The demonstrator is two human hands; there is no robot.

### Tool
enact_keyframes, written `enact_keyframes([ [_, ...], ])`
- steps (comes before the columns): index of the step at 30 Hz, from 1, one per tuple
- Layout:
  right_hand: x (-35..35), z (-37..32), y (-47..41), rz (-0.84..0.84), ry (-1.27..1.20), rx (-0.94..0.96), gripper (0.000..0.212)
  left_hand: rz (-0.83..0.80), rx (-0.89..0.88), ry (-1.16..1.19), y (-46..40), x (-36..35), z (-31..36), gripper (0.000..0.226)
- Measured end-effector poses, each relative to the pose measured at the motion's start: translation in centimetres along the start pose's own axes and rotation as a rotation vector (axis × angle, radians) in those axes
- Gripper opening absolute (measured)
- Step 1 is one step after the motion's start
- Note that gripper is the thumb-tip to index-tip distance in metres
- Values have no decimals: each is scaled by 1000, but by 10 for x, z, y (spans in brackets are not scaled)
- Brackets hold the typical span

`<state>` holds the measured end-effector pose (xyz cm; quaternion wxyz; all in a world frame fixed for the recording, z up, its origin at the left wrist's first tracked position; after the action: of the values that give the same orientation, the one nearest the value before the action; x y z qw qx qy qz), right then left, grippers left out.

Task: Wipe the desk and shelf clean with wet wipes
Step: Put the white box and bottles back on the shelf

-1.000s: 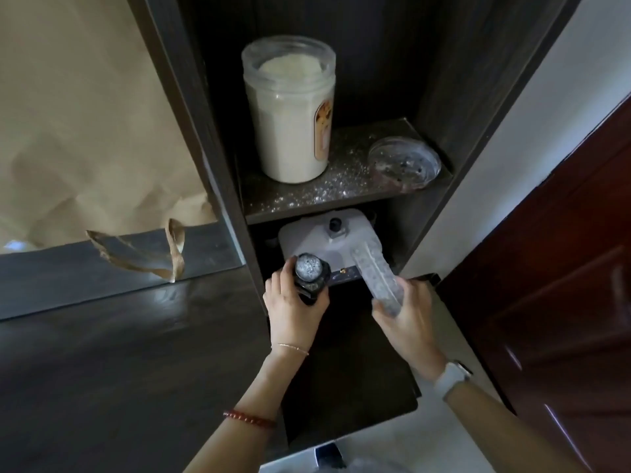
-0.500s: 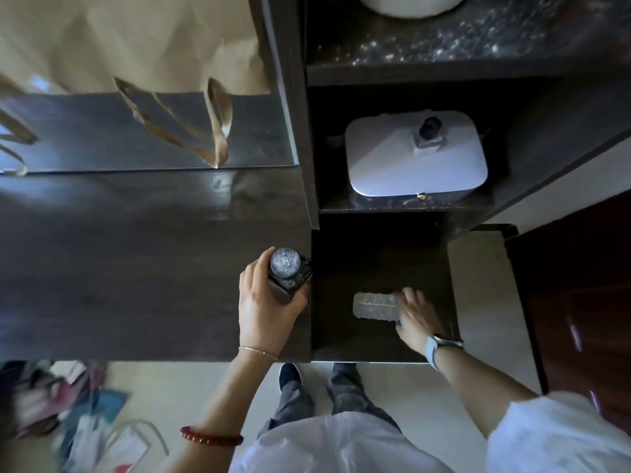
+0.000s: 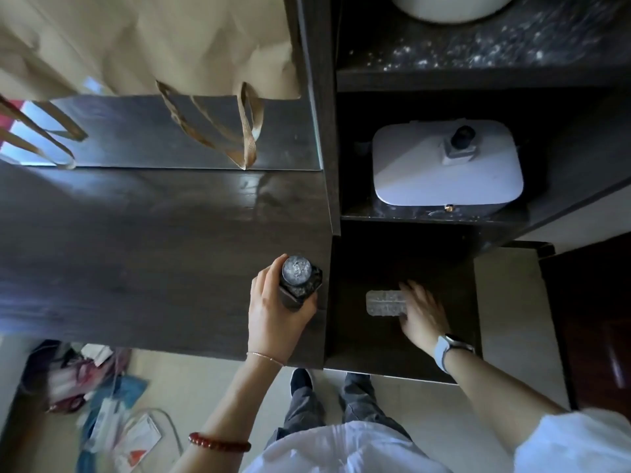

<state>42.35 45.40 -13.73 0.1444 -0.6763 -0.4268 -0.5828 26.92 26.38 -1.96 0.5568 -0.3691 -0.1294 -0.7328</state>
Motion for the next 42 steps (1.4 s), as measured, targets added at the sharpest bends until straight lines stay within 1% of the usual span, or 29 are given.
enact_keyframes([
  [3, 31, -26, 15, 202, -228, 100, 52, -30, 29, 29, -7, -5, 0, 65],
  [6, 72, -46, 27, 425, -336, 171, 44, -85, 77, 45, -27, -18, -2, 65],
  [9, 114, -59, 28, 631, -296, 230, 43, -142, 90, 26, -61, -32, -4, 62],
  [12, 141, -68, 19, 757, -162, 258, 44, -206, 81, 40, -97, -46, -6, 60],
  [15, 153, -72, 4, 790, -45, 229, 50, -259, 41, 58, -130, -60, -8, 56],
  [19, 151, -73, -11, 751, 30, 146, 57, -343, -12, 25, -161, -78, -9, 63],
  [21, 148, -72, -12, 744, 47, 144, 58, -343, -55, 17, -167, -82, -7, 61],
  [23, 147, -70, -13, 749, 61, 139, 57, -334, -72, -5, -171, -85, -5, 63],
  [25, 147, -68, -14, 754, 76, 134, 53, -321, -54, -13, -173, -88, -3, 70],
  [30, 149, -68, -13, 756, 90, 130, 51, -305, 33, 92, -170, -87, 1, 70],
  [33, 155, -71, -12, 765, 26, 141, 47, -253, 80, 151, -156, -76, 6, 74],
  [35, 162, -72, -11, 796, -75, 145, 43, -187, 53, 150, -139, -64, 10, 68],
  [37, 171, -72, -11, 867, -229, 102, 39, -124, 6, 163, -120, -49, 15, 57],
  [40, 190, -68, -18, 973, -396, -84, 41, -62, -37, 181, -92, -33, 26, 44],
  [42, 203, -66, -30, 970, -422, -219, 50, -37, -61, 192, -78, -27, 38, 37],
])
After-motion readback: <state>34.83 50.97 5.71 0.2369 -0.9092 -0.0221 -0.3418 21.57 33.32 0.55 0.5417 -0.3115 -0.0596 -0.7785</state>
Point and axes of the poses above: each hand's wrist, its own y-axis away from the middle knuckle, its own x-axis out of the back of the hand, z = x × y, the point moved 2 cm from there along -y, towards the middle knuckle, and after that the axes turned 10 degrees about z, right-handed, at the moved point
